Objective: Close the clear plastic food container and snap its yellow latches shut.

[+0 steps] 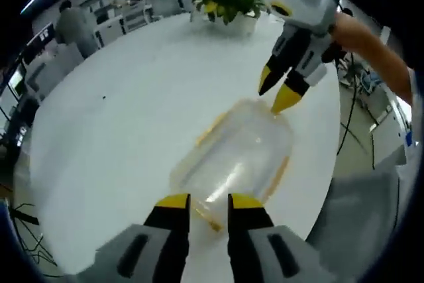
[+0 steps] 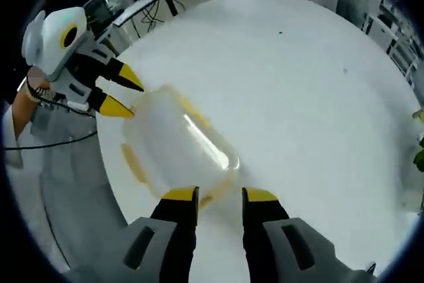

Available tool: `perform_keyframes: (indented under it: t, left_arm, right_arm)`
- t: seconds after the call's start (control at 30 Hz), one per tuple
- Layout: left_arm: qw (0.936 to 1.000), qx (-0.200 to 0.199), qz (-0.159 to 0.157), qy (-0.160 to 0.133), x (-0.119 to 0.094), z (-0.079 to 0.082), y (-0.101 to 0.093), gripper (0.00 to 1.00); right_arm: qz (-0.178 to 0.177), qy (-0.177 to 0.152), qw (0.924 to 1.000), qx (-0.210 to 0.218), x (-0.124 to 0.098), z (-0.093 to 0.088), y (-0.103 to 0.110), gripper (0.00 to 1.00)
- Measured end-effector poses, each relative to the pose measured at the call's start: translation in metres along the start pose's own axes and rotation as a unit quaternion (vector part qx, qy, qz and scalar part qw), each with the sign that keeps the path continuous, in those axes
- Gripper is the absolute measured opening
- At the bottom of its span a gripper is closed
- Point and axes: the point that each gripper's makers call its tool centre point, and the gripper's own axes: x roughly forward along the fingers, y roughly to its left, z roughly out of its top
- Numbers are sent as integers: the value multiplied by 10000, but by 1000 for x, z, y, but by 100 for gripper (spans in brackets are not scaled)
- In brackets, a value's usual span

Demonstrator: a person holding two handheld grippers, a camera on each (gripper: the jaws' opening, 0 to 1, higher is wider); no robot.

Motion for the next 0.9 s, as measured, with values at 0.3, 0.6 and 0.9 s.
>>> perform_keyframes:
  t: [0.3, 0.6, 0.9]
  left_arm:
    - [9990, -114, -253, -362, 5, 11, -21, 10]
    - [9961, -433, -427, -636, 18, 15, -36, 1]
    - [9943, -668, -414, -726, 22, 13, -33, 0]
  right_arm:
    - [33, -206, 9985, -514, 4, 17, 15, 17]
    - [364, -519, 9965, -540, 14, 38, 37, 9]
    - [530, -556, 9944, -721, 30, 49, 53, 3]
